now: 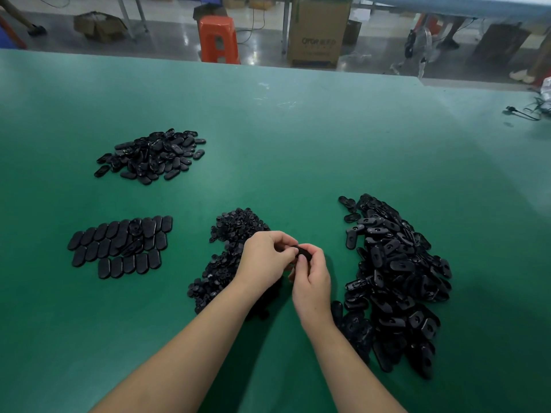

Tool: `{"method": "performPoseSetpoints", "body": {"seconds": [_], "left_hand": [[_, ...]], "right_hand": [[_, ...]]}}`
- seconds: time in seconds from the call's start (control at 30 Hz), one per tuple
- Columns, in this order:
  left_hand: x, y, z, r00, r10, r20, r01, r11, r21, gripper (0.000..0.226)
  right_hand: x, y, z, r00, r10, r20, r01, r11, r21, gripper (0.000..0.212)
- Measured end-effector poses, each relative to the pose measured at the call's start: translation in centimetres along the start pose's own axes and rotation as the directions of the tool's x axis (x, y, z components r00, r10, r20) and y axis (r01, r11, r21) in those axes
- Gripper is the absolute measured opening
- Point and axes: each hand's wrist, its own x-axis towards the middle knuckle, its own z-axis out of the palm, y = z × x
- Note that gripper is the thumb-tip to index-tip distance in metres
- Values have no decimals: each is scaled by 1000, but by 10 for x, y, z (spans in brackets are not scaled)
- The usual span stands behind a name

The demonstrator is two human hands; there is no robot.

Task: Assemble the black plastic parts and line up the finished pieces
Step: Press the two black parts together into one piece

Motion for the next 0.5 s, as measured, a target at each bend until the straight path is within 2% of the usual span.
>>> {"method": "performPoseSetpoints", "body": {"seconds": [0.17, 0.5], "left_hand": [[-3, 5, -2, 993, 112, 26, -115, 963, 244, 7], [-3, 8, -5, 998, 41, 44, -52, 960, 274, 4]], "right_hand": [[0, -1, -1, 999, 26, 18, -26, 1000, -10, 22], [1, 4, -2, 1000, 0, 26, 0, 1000, -1, 24]]}}
